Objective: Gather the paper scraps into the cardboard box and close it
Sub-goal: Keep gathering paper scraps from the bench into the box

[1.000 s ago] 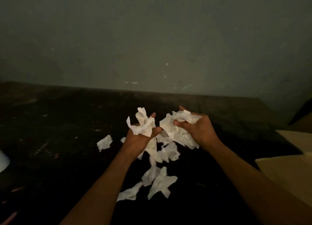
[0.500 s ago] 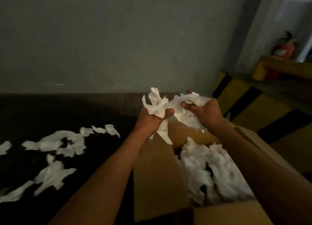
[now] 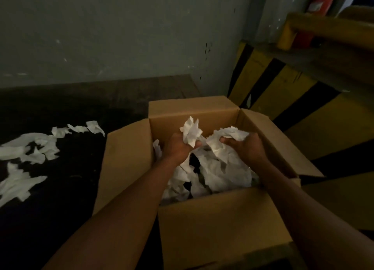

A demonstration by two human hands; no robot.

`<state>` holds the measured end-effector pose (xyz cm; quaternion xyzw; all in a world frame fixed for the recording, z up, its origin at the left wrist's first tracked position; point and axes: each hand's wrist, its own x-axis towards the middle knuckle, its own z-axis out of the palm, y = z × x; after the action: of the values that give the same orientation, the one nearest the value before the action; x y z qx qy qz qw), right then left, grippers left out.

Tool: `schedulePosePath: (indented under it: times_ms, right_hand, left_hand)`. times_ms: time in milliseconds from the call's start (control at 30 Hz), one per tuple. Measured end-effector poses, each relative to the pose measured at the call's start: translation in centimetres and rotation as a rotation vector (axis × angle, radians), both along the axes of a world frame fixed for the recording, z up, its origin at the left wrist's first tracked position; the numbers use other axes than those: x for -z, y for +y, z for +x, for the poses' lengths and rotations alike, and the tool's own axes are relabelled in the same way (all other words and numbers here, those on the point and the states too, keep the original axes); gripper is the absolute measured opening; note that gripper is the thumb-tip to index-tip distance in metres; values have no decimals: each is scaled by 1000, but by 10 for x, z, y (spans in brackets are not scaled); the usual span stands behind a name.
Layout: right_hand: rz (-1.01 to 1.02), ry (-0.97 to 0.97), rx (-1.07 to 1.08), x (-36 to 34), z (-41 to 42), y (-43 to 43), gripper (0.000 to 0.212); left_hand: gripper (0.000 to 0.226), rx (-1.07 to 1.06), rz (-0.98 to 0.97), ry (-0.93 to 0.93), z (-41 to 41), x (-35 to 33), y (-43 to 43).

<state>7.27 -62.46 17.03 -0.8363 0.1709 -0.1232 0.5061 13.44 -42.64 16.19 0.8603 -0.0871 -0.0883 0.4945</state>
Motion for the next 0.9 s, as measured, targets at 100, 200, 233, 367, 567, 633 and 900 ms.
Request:
schedulePosePath:
  times_ms: [100,200,233,367,567,633,900]
  right_hand:
    - [-74,87,-107,8,5,-2,31]
    - [-179,119,-158,17,16,-4,52]
    - [-245,149,-168,19,19,-3,63]
    - [-315,221,-129,27,29,-9,105]
    - [-229,98,-88,-5,25,-5,100]
    - [-192,49,-71,-11,29,-4,94]
    - [-153,3,7,-21,43,7,82]
  left_hand:
    - [44,6,164,14,1,8,2]
    - [87,105,346,64,5,17,0]
    - [107,112,381,74,14,30,1]
    - [138,45,405,108,43,49,1]
    - [140,76,255,151,24,-20,2]
    - [127,44,188,154,26,-27,0]
    - [66,-74,126,-60,31,-29,12]
